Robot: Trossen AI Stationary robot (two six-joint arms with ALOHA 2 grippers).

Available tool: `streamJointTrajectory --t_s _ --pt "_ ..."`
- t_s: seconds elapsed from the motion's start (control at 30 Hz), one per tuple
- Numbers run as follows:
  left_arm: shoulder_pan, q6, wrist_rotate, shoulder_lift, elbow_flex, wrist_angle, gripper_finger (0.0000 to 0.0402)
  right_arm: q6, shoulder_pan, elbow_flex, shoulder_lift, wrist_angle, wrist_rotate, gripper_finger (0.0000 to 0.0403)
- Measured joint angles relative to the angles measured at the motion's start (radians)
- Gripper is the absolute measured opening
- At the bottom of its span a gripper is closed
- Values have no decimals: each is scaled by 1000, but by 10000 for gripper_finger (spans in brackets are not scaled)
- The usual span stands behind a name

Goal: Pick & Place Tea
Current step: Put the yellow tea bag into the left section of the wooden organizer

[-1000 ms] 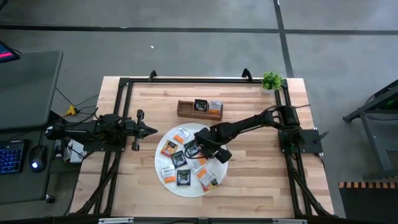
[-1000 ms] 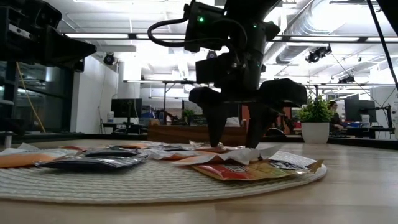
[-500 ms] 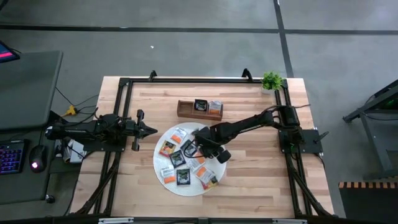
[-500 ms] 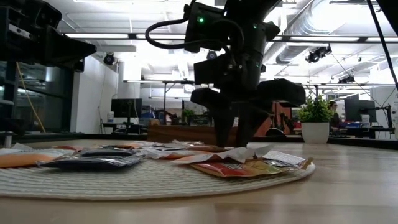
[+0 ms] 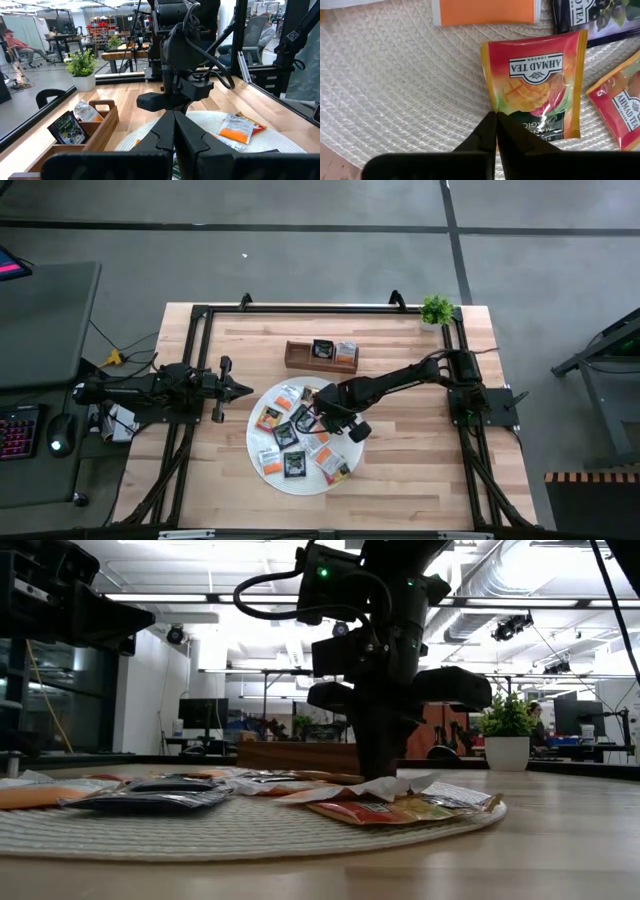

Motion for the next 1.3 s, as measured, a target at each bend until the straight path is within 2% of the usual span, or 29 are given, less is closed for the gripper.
streamJointTrajectory --t_s 0.27,0.4,0.67,0.97,1.3 --pt "0 0 0 0 0 0 0 -10 3 14 -12 -44 81 1" --pt "0 0 0 0 0 0 0 -9 14 56 -21 -104 97 1" --pt "0 0 0 0 0 0 0 -12 39 136 -48 -186 213 0" --pt "0 0 0 0 0 0 0 -162 38 196 -48 -186 386 0" --pt "0 0 0 0 0 0 0 -319 -15 284 -48 -121 484 0"
